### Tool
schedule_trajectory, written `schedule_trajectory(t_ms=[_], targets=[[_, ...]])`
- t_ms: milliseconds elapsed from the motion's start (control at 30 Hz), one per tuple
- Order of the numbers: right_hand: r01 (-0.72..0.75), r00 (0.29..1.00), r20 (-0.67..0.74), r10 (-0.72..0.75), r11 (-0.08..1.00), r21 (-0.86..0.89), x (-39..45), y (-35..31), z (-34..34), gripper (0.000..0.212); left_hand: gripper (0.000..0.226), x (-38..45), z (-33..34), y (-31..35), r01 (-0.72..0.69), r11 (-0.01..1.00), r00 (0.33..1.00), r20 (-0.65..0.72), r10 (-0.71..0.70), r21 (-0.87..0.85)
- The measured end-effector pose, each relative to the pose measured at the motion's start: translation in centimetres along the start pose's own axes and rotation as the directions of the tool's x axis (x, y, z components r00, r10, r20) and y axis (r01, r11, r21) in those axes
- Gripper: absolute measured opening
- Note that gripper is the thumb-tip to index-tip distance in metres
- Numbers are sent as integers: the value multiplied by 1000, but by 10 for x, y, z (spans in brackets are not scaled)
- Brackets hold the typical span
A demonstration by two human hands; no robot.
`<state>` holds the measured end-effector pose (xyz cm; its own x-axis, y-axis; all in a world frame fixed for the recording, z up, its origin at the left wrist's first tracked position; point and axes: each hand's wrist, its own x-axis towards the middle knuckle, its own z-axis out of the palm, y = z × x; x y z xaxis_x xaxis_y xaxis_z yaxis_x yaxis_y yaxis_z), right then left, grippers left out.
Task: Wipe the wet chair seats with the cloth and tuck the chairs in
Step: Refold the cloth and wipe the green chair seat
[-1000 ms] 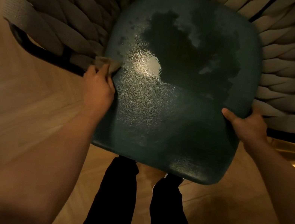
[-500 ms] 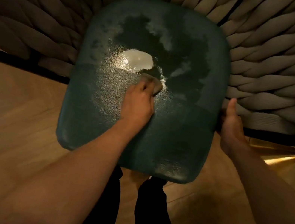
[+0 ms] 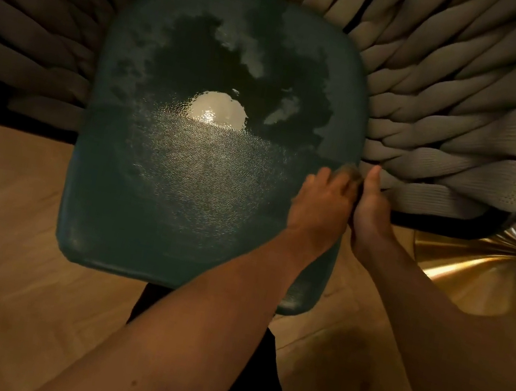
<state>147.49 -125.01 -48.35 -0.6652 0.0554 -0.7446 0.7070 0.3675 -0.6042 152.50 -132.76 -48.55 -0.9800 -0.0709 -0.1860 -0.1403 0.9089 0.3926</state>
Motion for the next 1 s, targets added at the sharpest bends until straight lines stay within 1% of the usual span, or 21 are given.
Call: schedule_trajectory(t_ms=[67, 133, 167, 200, 300, 333, 400, 500, 567, 667, 733, 833, 1000], targets=[[7, 1000, -5, -7, 999, -51, -1, 0, 2, 69, 47, -9, -9, -6, -46, 996, 999, 10, 45, 83], [34, 999, -31, -39, 986, -161, -2, -1, 3, 79, 53, -17, -10, -14, -100, 984, 995, 44, 94, 145], [51, 997, -47, -64, 972, -230, -3, -2, 3, 80, 52, -18, -10, -18, -122, 980, 992, 51, 115, 156], [71, 994, -55, -90, 955, -287, -2, -3, 4, 78, 51, -17, -10, -22, -133, 978, 991, 42, 128, 163], [67, 991, -81, -105, 922, -381, 1, -14, 12, 58, 46, -17, -18, -39, -117, 981, 993, 34, 113, 155], [48, 991, -95, -94, 913, -405, 3, -18, 14, 55, 48, -19, -24, -48, -98, 985, 994, 57, 90, 145], [26, 991, -108, -84, 892, -451, 7, -25, 19, 55, 55, -24, -36, -69, -29, 989, 995, 100, 15, 142], [47, 988, -108, -115, 866, -497, 10, -29, 23, 58, 58, -37, -54, -106, 93, 984, 991, 78, -106, 150], [44, 982, -135, -131, 859, -509, 9, -30, 27, 58, 60, -46, -63, -131, 128, 977, 988, 59, -140, 172], [85, 962, -176, -210, 840, -536, 6, -36, 33, 62, 62, -59, -74, -165, 209, 960, 977, 8, -215, 186], [62, 962, -189, -195, 834, -548, 5, -42, 35, 63, 60, -66, -80, -186, 273, 945, 962, -34, -272, 181], [14, 978, -168, -127, 834, -551, 12, -48, 38, 64, 57, -76, -86, -219, 355, 917, 934, -107, -341, 182], [-17, 985, -154, -72, 859, -512, 21, -50, 39, 75, 58, -91, -89, -272, 448, 871, 891, -181, -416, 203]])
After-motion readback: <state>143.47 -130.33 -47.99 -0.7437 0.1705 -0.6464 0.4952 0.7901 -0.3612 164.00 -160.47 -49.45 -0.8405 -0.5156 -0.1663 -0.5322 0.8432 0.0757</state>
